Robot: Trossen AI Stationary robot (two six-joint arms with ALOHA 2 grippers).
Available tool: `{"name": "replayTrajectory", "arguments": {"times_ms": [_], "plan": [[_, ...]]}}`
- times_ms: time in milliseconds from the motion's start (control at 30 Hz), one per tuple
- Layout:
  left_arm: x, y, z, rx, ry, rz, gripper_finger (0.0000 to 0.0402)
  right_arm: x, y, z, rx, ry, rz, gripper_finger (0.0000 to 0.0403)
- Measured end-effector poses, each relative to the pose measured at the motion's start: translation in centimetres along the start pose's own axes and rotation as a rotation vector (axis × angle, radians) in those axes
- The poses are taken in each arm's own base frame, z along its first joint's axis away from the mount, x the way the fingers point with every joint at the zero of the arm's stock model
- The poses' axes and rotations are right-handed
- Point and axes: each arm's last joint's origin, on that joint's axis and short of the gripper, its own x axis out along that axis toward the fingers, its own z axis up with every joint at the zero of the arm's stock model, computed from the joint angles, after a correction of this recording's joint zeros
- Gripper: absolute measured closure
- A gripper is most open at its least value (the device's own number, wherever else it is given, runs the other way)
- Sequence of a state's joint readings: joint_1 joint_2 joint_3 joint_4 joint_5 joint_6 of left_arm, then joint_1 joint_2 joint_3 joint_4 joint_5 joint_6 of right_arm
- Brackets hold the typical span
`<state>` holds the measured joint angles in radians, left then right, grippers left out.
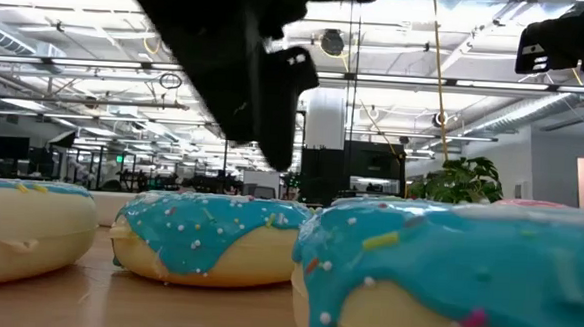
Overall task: Pick & Place donuts
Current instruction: Put the top large blue donut on the gray plate
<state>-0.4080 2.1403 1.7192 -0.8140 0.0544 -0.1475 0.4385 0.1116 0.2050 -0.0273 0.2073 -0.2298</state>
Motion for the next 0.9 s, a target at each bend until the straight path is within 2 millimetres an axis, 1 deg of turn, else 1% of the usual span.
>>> {"name": "replayTrajectory", "arguments": {"times_ms": [167,300,500,667,900], "plan": [[0.5,-0.2,-0.3,0.044,0.001,0.033,0.0128,0.0,0.0,0.0,0.000,0.000,0.000,0.0403],[0.7,-0.1,-0.5,0.044,0.006,0.037,0.0128,0.0,0.0,0.0,0.001,-0.001,0.000,0.0403],[1.7,0.0,-1.0,0.046,-0.014,0.049,0.0128,0.0,0.0,0.0,0.001,0.000,0.000,0.0403],[2.7,0.2,-2.0,0.040,0.019,0.056,0.0128,0.0,0.0,0.0,0.001,-0.001,0.000,0.0403],[3.0,0.2,-1.9,0.043,-0.013,0.052,0.0128,0.0,0.0,0.0,0.001,-0.001,-0.001,0.0403]]}}
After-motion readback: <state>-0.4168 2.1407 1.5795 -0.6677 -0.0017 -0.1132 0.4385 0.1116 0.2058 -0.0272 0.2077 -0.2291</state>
